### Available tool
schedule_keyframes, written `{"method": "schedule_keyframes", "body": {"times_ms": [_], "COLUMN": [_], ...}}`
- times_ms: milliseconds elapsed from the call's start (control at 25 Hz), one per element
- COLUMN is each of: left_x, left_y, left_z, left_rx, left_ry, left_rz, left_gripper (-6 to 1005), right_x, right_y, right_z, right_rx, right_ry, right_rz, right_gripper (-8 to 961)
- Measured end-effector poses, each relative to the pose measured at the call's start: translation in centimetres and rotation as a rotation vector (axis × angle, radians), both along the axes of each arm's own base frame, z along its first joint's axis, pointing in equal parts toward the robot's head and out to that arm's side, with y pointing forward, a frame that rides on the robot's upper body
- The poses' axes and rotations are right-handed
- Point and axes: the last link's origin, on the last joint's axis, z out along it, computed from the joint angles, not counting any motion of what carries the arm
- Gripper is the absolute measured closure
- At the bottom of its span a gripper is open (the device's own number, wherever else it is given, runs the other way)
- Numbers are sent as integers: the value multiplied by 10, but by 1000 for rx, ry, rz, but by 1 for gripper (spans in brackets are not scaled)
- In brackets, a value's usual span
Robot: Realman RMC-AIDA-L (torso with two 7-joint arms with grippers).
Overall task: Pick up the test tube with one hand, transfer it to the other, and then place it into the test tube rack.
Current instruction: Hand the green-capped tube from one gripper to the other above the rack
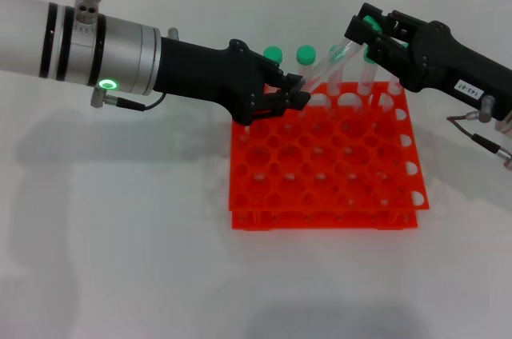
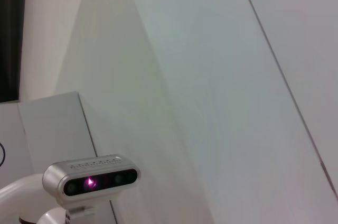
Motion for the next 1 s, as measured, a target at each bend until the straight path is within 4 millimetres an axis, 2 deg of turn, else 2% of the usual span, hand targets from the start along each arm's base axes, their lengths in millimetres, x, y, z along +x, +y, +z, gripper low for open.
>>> {"method": "schedule_keyframes", "body": {"times_ms": [80, 480, 720, 1000], "left_x": [0, 0, 0, 0], "left_y": [0, 0, 2, 5], "left_z": [0, 0, -3, -4], "left_rx": [0, 4, 24, 32], "left_ry": [0, 1, 3, 3], "left_rz": [0, -5, 2, 47], "left_gripper": [768, 765, 764, 762], "right_x": [-1, -2, -1, -3], "right_y": [0, -1, -2, -3], "right_z": [0, 0, 0, 1], "right_rx": [-2, -10, -12, -22], "right_ry": [0, 9, 11, 25], "right_rz": [2, 10, 8, 13], "right_gripper": [646, 643, 685, 685]}}
